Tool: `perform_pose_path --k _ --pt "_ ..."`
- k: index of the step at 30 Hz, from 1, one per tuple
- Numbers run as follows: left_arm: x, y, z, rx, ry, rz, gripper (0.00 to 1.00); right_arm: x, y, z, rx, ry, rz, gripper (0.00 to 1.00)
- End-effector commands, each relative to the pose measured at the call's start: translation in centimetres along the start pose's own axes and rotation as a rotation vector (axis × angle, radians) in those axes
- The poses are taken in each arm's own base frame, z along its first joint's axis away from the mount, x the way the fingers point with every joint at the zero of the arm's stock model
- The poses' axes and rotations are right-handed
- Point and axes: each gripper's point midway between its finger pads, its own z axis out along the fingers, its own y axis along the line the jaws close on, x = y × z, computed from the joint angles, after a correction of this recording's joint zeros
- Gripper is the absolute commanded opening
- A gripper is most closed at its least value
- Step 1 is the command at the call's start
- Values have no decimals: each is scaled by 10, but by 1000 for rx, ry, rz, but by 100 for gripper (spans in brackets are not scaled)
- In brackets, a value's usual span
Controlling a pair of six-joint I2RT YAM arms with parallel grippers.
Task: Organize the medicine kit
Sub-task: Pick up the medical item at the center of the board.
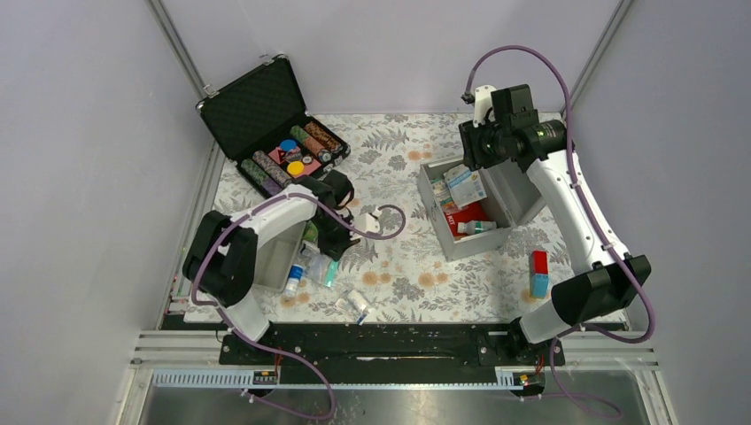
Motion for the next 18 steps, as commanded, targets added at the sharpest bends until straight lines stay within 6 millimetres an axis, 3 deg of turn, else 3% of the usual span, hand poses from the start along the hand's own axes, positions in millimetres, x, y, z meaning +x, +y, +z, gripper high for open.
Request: perform_pose_path --k 1,7,13,16,18 --pt "-21 -16 -31 30 -99 37 0 -13 6 -4 -25 -34 10 47" --pt "-48 -15 -66 42 -226 -2 0 -13 11 -2 -56 -30 8 47" --pt "-91 -9 -109 83 -392 -19 0 -14 68 -17 -388 -77 -21 62" --pt "-111 10 -126 52 -498 -82 0 -19 91 -24 -518 -110 20 80" --pt "-127 26 -139 24 -585 -152 0 -23 106 -28 -625 -132 16 85"
